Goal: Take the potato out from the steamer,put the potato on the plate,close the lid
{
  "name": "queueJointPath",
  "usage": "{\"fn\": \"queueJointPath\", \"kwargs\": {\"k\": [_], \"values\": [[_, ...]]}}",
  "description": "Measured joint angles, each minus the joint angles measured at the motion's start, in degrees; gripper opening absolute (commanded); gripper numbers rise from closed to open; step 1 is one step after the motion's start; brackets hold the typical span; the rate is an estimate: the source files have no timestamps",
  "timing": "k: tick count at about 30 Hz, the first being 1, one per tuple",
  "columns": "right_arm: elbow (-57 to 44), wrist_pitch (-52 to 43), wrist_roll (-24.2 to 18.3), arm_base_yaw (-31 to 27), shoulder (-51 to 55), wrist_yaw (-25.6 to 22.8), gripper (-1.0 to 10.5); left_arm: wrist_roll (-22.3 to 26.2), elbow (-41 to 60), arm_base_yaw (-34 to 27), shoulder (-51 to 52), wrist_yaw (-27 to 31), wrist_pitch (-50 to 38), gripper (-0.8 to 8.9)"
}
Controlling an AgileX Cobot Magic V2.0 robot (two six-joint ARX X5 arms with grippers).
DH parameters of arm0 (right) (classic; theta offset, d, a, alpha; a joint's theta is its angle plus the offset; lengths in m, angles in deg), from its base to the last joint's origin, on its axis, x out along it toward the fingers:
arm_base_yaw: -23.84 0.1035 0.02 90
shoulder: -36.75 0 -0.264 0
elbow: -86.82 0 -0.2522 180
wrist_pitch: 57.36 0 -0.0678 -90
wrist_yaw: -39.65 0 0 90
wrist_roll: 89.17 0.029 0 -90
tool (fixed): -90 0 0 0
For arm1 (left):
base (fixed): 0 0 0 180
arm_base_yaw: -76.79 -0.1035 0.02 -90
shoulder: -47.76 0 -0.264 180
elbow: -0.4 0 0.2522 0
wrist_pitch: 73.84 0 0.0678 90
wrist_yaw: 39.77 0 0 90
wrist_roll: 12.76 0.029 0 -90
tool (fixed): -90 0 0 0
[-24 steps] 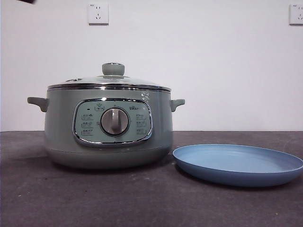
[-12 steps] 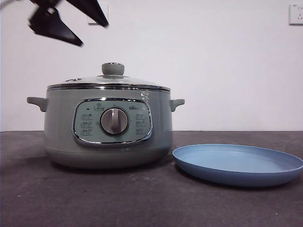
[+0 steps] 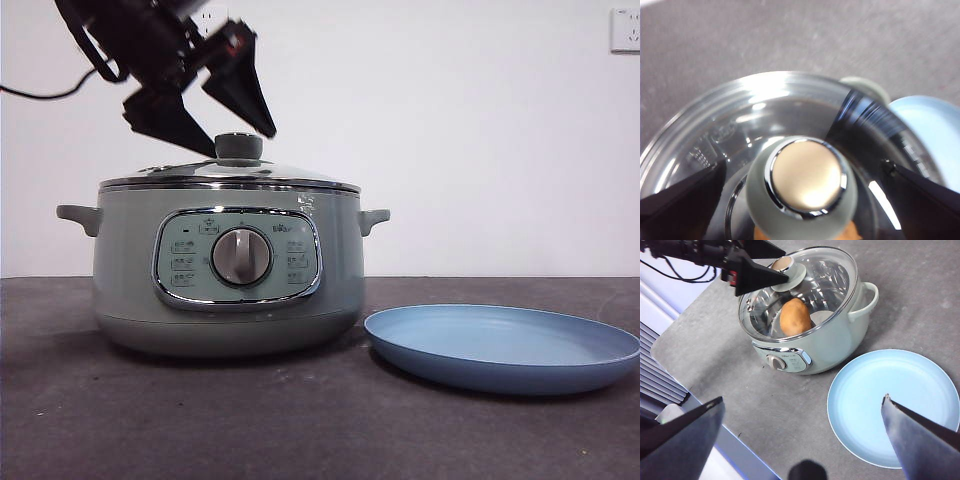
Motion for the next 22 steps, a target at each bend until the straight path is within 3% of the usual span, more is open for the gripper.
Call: {"fn": "queueJointPath", "kwargs": {"k": [5,12,16,22], "values": [[0.00,0.00,0.00,0.00,0.00,0.00,6.3,0.02,0.00,0.55,-1.16,1.14,-0.52,6.14],[0.00,0.00,0.00,0.00,0.00,-0.13,6.3,0.02,0.00,0.85,-1.14,1.70,-0.68,1.75],[-0.02,0.00,-0.04,0.00,0.00,-1.66,6.3,0.02,0.00,0.85,-1.14,1.86,-0.70,-0.02],[0.00,0.00,-0.09,0.00,0.00,-2.84,6.3,0.31,-0.17,0.92,-1.01,1.84,-0.63,-0.12]]}}
